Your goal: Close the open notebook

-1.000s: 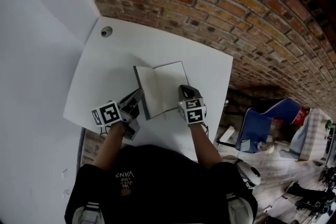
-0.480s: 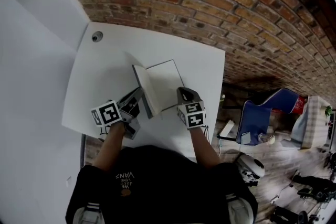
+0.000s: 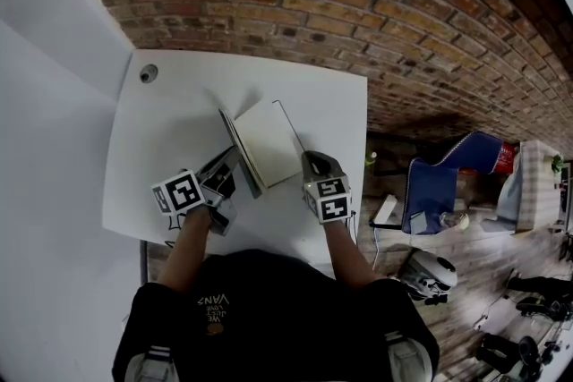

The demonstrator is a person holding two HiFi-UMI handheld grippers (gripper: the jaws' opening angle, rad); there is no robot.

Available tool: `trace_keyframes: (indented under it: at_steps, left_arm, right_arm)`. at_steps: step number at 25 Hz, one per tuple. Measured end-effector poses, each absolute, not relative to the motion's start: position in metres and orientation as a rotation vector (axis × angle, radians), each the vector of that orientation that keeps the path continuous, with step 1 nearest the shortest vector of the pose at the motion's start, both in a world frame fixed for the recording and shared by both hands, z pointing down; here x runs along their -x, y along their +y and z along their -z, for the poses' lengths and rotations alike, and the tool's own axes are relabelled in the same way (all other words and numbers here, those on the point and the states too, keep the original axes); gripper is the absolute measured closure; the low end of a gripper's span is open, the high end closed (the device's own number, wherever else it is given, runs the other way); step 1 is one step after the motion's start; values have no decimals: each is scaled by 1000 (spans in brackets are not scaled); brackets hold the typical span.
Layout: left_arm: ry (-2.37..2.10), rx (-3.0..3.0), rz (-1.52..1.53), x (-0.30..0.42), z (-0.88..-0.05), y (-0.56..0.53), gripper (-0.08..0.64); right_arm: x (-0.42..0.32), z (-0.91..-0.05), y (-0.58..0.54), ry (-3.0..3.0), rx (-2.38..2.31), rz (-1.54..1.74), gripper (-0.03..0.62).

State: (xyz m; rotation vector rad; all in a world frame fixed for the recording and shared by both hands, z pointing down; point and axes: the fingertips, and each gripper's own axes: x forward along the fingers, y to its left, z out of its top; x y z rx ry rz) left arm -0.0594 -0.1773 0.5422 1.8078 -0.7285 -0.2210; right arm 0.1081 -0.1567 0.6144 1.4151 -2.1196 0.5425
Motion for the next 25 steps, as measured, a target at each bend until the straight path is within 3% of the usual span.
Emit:
trace_keyframes:
  at_steps: [25]
  left_arm:
    - [-640, -1877, 159, 11, -537, -192, 508]
  right_arm:
    - [-152, -600, -122, -2036, -1547, -565, 594]
